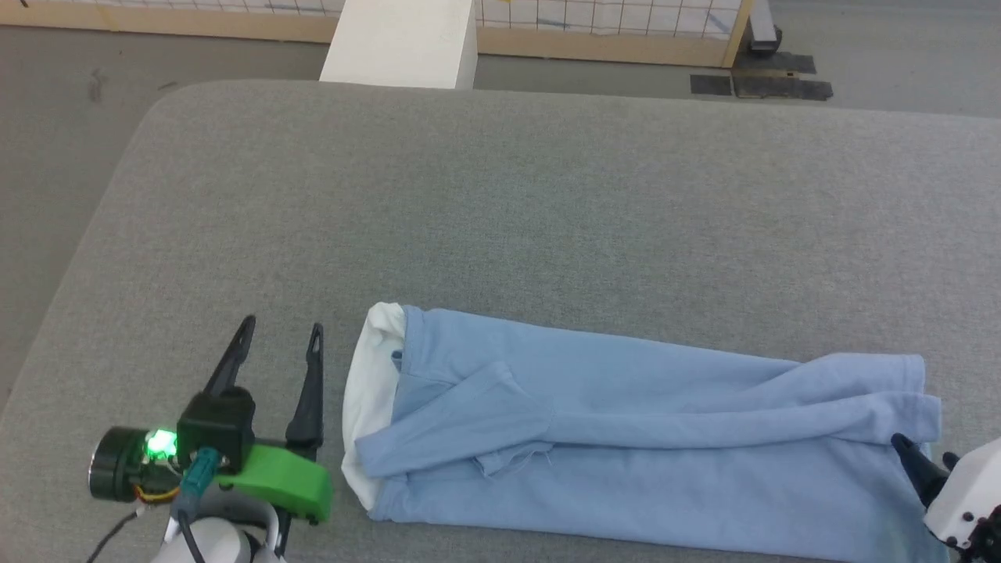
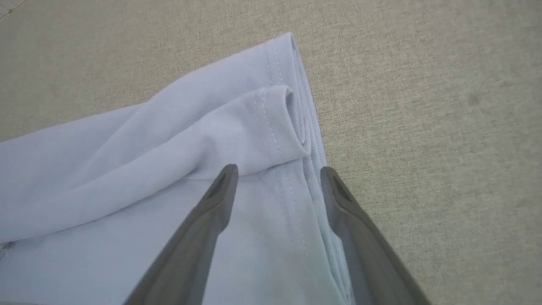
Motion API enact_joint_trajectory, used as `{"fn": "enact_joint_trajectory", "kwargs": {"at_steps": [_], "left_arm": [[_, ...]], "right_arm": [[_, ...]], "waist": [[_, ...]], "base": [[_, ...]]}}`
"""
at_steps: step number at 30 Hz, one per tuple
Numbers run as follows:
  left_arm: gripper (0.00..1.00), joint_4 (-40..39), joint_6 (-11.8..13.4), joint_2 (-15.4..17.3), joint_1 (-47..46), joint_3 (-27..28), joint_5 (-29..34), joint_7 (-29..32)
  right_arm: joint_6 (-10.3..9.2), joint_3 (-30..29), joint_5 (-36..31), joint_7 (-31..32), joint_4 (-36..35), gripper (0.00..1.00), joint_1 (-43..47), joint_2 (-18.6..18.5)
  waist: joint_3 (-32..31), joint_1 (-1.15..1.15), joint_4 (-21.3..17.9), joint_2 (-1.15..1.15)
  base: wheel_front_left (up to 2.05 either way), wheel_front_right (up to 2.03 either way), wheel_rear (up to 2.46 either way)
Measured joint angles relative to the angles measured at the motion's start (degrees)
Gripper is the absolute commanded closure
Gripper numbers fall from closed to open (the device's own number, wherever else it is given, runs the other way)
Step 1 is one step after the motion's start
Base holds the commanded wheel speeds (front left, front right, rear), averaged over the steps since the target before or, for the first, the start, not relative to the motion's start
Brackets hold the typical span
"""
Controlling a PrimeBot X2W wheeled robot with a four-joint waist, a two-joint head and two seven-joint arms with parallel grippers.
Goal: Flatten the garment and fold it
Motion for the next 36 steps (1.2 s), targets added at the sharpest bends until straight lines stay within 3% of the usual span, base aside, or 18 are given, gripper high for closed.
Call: {"fn": "enact_joint_trajectory", "kwargs": {"at_steps": [4,9,25,26,27,36], "left_arm": [[0.00,0.02,-1.88,-1.62,2.22,2.76,1.91,0.00],[0.00,0.15,-4.15,-3.43,3.00,6.04,4.01,0.00],[0.00,1.90,-9.55,-8.94,3.56,11.73,9.22,-0.01],[0.00,2.04,-9.87,-9.22,3.58,12.07,9.56,-0.01],[0.00,2.19,-9.99,-9.44,3.59,12.33,9.69,-0.01],[0.00,4.45,-12.21,-11.11,4.77,14.74,10.56,0.00]], "right_arm": [[0.00,-4.41,-2.74,1.72,0.49,0.00,-1.08,3.78],[0.00,-7.36,-5.95,1.94,2.14,0.00,-2.19,5.36],[-0.53,-4.60,-5.87,-0.15,2.70,0.00,-3.50,4.16],[-0.54,-4.09,-5.87,-0.15,2.61,0.61,-3.43,3.81],[-0.57,-3.39,-5.87,-0.15,2.47,1.00,-3.30,3.36],[-0.44,0.38,-2.97,-3.10,2.23,1.00,-2.27,2.07]], "waist": [[0.99,0.00,0.34,0.00],[2.50,0.00,1.03,0.00],[7.49,0.00,2.79,0.00],[7.59,0.00,2.88,0.00],[7.62,0.00,2.95,0.00],[5.92,0.00,2.76,0.00]], "base": [[0.00,0.00,0.00],[0.00,0.00,0.00],[0.00,0.00,0.00],[0.00,0.00,0.00],[0.00,0.00,0.00],[0.00,0.00,0.00]]}}
